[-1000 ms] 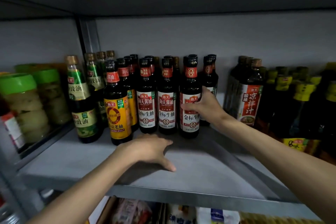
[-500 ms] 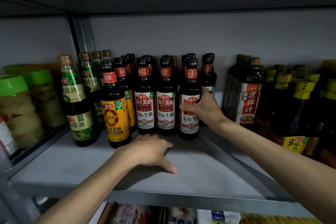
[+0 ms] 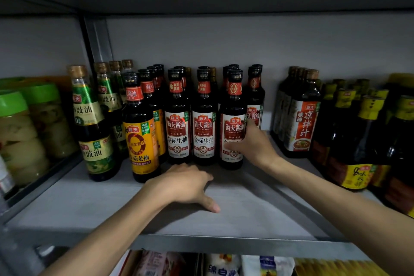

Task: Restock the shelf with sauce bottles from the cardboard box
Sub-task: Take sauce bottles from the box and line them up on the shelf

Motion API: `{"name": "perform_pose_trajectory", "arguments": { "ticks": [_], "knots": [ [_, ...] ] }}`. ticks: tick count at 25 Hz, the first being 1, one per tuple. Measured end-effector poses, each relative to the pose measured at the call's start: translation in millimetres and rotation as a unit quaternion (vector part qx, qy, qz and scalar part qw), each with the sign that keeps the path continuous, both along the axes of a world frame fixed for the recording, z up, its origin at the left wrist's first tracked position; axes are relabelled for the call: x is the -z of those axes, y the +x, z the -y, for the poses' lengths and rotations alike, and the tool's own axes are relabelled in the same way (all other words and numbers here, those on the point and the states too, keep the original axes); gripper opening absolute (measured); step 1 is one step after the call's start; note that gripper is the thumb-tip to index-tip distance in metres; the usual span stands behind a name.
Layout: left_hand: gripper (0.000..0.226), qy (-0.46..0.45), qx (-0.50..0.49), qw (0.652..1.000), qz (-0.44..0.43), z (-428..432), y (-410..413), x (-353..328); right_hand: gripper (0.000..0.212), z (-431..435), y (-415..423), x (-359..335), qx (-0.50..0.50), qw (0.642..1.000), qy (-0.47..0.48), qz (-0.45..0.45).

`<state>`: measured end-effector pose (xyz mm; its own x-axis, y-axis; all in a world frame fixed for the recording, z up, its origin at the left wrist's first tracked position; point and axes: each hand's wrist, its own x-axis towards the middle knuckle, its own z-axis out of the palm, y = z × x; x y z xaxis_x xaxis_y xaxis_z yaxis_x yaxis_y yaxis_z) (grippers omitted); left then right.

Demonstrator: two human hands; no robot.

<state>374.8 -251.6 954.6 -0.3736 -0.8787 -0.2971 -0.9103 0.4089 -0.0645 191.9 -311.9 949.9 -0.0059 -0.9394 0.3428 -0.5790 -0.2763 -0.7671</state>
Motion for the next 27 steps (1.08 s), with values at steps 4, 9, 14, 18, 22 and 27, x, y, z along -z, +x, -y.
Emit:
{"name": "perform_pose_trajectory", "arguments": {
  "ticks": [4,9,14,18,22,27],
  "knots": [
    [0.095,-0.004,0.001,1.000,-0.002,-0.6,2.0,0.8,0.067,3.9,3.0,-1.2,0.000,1.000,-0.003,0.010],
    [0.092,-0.010,0.009,1.000,-0.006,-0.9,3.2,-0.2,0.070,10.8,5.6,0.1,0.001,1.000,0.000,0.025],
    [0.093,-0.010,0.008,1.000,-0.002,-1.2,2.2,-2.0,0.073,13.9,6.8,1.0,0.002,0.999,0.005,0.036],
    [0.093,-0.008,0.007,1.000,-0.002,-0.6,2.3,-1.2,0.077,16.1,6.0,2.8,-0.003,0.999,0.015,0.039],
    [0.093,-0.009,0.005,1.000,-0.001,-0.1,2.5,-0.2,0.077,17.3,5.8,3.2,-0.008,0.999,0.013,0.041],
    [0.094,-0.004,0.005,1.000,-0.006,2.0,3.6,0.1,0.078,16.7,6.2,2.7,-0.009,0.999,0.019,0.035]
  ]
}}
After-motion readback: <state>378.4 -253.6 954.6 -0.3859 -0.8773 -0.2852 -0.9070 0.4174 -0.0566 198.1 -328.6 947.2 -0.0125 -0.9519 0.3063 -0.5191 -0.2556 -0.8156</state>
